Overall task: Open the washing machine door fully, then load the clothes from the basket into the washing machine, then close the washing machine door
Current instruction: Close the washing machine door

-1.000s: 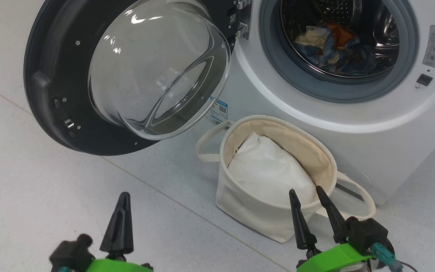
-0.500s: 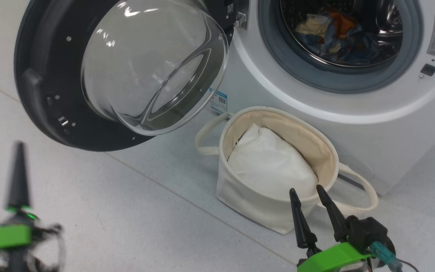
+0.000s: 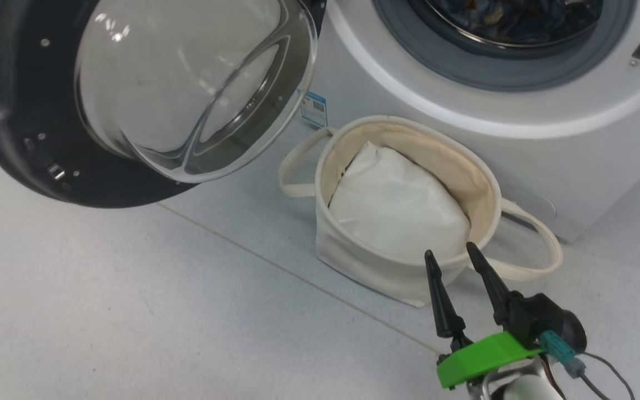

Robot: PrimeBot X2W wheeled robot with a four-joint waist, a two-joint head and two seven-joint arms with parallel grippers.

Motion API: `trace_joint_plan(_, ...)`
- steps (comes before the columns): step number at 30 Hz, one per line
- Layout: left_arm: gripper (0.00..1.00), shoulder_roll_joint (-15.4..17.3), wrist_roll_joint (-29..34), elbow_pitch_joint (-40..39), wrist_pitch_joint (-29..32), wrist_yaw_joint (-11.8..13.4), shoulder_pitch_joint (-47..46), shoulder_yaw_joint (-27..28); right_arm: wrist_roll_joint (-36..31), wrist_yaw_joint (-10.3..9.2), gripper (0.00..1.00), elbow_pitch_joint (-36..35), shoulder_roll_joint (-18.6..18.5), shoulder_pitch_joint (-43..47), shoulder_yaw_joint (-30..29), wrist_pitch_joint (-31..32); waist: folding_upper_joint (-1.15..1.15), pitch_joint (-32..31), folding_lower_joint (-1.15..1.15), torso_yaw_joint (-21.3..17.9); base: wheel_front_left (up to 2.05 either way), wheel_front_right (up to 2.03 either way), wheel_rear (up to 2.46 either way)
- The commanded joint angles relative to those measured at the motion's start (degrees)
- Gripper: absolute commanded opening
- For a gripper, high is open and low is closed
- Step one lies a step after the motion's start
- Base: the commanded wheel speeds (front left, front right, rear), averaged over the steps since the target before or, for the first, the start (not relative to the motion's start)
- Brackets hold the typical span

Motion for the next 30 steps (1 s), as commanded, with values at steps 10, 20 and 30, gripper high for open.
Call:
trace_joint_plan(10, 0.0, 13.0, 3.5, 22.9, -1.3, -1.3, -15.5, 0.9, -3.4, 0.01, 1.0, -1.2, -0.5, -4.7, 0.8, -0.3, 0.0, 6.1, -0.01, -5.0, 0.0, 0.0, 0.0)
trace_joint_plan(20, 0.0, 13.7, 5.3, 33.4, 0.3, -4.6, -20.3, -2.0, -3.6, 0.01, 1.0, -1.2, -1.7, -5.3, 0.8, -0.3, 0.0, 7.2, -0.01, -8.7, 0.0, 0.0, 0.0)
trace_joint_plan(30, 0.0, 11.6, 6.4, 38.6, 6.1, -8.3, -23.4, -5.9, -3.6, 0.01, 1.0, -1.1, -2.0, -4.1, 0.9, -0.3, 0.0, 5.8, -0.01, -10.7, 0.0, 0.0, 0.0)
